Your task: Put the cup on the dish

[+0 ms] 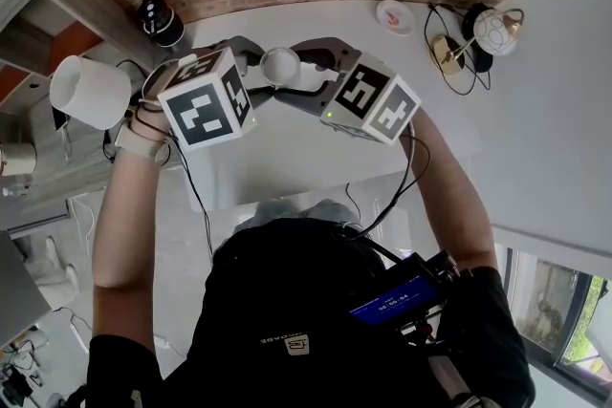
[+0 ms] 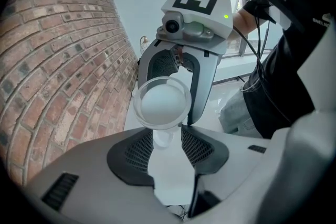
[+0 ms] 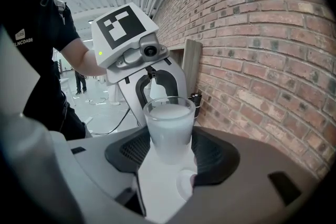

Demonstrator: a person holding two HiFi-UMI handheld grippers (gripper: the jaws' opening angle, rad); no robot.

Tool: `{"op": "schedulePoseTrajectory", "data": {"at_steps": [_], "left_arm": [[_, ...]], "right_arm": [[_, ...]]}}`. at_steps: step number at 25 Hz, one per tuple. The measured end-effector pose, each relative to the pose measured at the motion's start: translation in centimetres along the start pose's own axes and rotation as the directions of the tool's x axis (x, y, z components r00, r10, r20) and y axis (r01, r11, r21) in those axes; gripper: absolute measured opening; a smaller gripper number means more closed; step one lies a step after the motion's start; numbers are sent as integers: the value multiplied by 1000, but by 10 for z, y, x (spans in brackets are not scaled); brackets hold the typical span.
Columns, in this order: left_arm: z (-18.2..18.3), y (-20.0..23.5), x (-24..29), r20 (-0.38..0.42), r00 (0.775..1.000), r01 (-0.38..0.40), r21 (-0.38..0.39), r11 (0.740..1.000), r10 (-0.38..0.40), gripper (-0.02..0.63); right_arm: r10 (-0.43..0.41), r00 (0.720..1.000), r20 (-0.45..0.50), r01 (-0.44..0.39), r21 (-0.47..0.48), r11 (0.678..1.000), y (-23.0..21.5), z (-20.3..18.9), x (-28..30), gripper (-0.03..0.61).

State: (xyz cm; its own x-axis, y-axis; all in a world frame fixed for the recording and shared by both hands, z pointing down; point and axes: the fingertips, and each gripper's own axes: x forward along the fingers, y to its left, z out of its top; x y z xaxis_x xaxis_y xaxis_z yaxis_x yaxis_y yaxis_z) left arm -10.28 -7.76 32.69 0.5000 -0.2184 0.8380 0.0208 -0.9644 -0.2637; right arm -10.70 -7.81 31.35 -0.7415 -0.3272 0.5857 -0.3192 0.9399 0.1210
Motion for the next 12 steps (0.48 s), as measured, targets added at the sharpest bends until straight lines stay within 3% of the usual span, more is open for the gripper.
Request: {"op": "schedulePoseTrajectory", "data": {"at_steps": [12], "left_arm": [[-3, -5, 7, -27, 999, 25, -86, 996, -27, 163]], "right_arm": [[50, 999, -13, -50, -9, 999, 4, -7, 3, 242]]}}
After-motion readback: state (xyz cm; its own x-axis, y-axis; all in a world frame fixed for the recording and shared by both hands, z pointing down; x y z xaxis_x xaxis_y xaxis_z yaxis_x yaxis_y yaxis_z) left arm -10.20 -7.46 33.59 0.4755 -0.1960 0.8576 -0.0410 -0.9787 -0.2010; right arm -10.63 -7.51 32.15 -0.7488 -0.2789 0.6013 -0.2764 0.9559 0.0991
